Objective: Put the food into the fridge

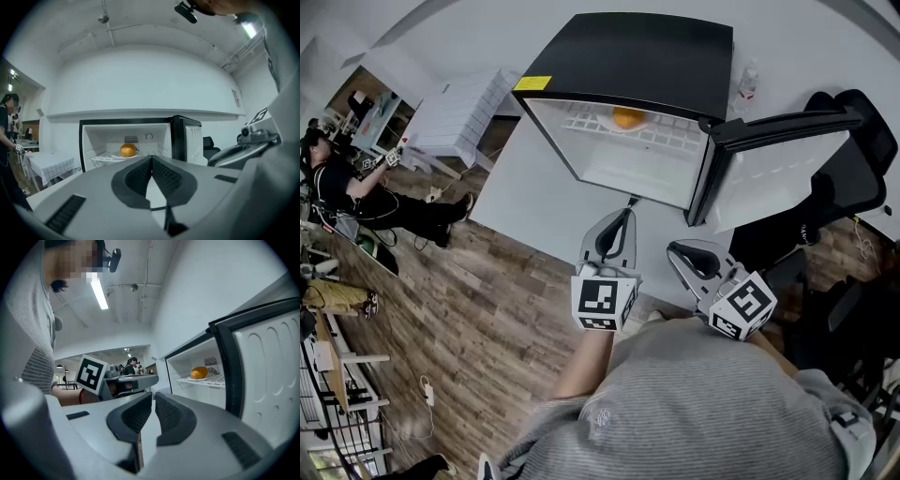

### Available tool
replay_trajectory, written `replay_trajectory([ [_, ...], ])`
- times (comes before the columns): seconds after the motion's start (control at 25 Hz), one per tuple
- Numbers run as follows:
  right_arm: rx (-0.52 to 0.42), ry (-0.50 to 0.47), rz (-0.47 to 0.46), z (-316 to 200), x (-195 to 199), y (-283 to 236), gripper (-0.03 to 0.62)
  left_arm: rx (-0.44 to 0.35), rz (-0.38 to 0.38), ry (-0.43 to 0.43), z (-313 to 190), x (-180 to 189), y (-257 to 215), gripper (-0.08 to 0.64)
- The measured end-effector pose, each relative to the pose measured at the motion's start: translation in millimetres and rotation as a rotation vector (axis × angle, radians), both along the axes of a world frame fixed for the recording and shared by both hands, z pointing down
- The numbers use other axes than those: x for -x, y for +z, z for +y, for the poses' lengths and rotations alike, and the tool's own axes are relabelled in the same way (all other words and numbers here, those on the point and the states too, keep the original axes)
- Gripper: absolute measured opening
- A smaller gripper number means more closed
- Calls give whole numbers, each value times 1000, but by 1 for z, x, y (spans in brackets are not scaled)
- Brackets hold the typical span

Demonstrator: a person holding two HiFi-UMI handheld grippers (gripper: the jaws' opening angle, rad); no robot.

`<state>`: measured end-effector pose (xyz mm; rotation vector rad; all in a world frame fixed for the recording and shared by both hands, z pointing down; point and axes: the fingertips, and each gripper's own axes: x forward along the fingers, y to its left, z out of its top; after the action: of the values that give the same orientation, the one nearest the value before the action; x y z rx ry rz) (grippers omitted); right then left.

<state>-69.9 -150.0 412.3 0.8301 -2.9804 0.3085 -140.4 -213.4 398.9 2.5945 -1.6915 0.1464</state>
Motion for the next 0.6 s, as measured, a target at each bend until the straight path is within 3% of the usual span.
replay_trajectory([
  [0.24,-3,1,3,2,3,1,14,25,70,-1,33,0,3,11],
  [0.6,-29,-4,3,6,10,-2,14,28,70,28,50,-15,8,11],
])
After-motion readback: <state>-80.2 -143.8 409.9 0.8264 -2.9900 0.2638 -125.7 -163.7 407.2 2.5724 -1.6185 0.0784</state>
